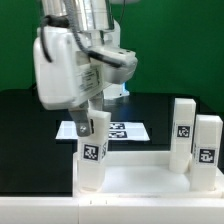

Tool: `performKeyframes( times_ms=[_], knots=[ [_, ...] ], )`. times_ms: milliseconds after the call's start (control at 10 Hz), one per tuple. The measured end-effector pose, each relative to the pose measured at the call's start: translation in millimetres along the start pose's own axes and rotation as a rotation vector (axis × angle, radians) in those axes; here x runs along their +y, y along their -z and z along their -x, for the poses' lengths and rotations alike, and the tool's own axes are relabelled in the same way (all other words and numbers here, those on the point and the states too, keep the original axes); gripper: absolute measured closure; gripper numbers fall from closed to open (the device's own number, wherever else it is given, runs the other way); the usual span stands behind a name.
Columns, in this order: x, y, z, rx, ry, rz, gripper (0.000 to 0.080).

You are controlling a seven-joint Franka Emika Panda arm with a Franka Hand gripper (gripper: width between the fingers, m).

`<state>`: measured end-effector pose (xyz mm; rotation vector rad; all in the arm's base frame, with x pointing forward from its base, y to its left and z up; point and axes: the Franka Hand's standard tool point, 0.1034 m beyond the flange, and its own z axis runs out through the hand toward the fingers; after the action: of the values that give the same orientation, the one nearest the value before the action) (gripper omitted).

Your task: Assemble desk

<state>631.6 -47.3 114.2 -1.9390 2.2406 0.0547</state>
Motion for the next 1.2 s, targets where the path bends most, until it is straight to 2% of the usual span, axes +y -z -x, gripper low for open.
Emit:
performKeyframes(
  times_ms=[100, 200, 300, 600, 700, 800, 900, 1000, 1100, 1200],
  knots=[
    [0.5, -0.7, 3.0, 0.007, 0.246, 0.008, 0.0237],
    [0.5, -1.5, 4.5, 0.000, 0.506, 0.011, 0.0176],
    [1.4, -1.7, 8.1, -0.004, 0.572, 0.017, 0.0158],
    [1.6, -1.5, 4.9, -0.003, 0.827, 0.021, 0.0151],
    [0.2, 1.5, 0.4, 0.009, 1.035, 0.043, 0.0151],
    [-0.8, 3.6, 0.7, 0.038, 1.236, 0.086, 0.0151],
    [0.6, 1.9, 4.1, 0.051, 1.340, 0.111, 0.0151],
    [0.4, 2.0, 3.6, 0.045, 1.319, 0.103, 0.0151],
    [0.4, 2.0, 3.3, 0.046, 1.298, 0.103, 0.0248],
    [0.4, 2.0, 3.5, 0.046, 1.299, 0.103, 0.0248]
  ],
)
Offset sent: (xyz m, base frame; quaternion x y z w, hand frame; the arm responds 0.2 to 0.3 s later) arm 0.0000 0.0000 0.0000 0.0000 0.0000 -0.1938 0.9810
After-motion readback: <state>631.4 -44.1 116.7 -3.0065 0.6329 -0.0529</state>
